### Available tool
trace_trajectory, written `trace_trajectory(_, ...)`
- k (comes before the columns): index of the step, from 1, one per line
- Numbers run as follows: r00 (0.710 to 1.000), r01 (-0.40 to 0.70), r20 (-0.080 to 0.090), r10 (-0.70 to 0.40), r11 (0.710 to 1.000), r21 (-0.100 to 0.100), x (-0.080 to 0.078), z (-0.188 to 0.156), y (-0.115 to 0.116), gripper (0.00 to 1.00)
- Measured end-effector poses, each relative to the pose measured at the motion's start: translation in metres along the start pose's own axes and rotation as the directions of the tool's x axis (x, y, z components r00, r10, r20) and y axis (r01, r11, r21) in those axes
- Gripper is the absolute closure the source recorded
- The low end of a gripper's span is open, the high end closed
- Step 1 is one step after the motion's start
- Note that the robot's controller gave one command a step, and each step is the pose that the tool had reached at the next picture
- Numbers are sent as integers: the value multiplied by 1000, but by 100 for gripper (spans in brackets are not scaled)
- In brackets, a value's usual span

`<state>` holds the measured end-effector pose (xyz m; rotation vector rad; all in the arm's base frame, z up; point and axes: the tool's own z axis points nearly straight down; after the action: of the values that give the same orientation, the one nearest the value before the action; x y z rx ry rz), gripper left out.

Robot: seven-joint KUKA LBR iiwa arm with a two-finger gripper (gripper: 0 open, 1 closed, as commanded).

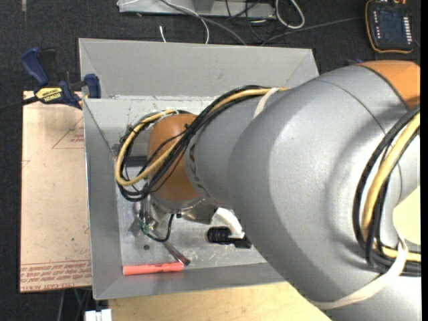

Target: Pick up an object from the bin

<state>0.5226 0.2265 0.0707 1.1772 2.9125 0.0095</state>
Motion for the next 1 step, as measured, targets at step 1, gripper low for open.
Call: trace_trajectory(1,1000,0,0,0,1000,0,0,0,0,100)
